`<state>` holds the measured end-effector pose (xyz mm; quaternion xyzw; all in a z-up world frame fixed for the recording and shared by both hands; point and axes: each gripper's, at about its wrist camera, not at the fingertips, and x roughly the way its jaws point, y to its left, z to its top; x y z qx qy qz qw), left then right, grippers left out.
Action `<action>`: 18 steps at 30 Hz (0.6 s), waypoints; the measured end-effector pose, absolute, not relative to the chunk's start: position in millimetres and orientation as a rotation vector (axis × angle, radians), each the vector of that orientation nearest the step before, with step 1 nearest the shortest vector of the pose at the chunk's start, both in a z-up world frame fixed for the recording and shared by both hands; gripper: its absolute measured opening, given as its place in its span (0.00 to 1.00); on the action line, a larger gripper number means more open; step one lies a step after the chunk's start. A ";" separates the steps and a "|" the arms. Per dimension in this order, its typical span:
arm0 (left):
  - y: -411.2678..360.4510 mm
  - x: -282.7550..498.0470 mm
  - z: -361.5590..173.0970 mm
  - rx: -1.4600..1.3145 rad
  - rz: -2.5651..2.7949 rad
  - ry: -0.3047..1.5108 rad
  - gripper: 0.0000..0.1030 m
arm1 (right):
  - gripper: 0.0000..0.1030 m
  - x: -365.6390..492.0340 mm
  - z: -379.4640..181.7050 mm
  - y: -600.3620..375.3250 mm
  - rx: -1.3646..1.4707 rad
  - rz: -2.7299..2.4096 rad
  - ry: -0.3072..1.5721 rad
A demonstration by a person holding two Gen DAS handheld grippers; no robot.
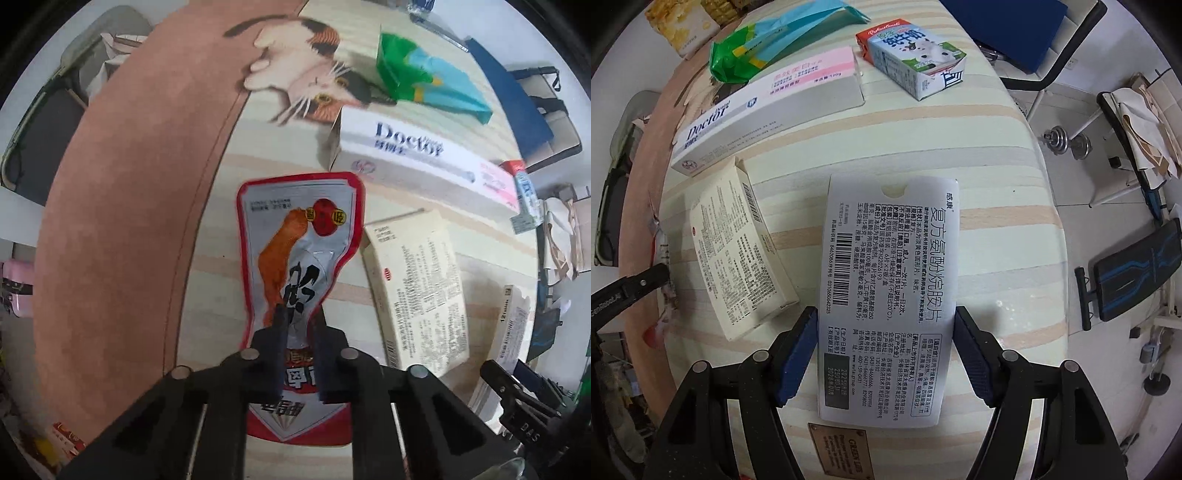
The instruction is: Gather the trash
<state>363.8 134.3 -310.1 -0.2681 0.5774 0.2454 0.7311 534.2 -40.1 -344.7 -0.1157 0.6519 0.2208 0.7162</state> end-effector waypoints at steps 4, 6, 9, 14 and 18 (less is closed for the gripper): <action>130.2 358.1 -297.2 -0.600 0.539 1.248 0.03 | 0.71 533.3 -336.5 -41.6 -0.237 0.505 1.429; 131.0 352.2 -292.7 -0.602 0.539 1.239 0.00 | 0.71 533.5 -332.0 -42.3 -0.232 0.512 1.421; 136.7 346.1 -283.7 -0.598 0.536 1.219 0.00 | 0.71 531.8 -322.8 -44.1 -0.217 0.521 1.406; 158.3 340.6 -282.5 -0.593 0.522 1.179 0.00 | 0.71 523.0 -306.4 -51.8 -0.189 0.532 1.378; 158.4 330.9 -274.8 -0.604 0.520 1.157 0.00 | 0.71 511.2 -295.2 -59.5 -0.169 0.532 1.364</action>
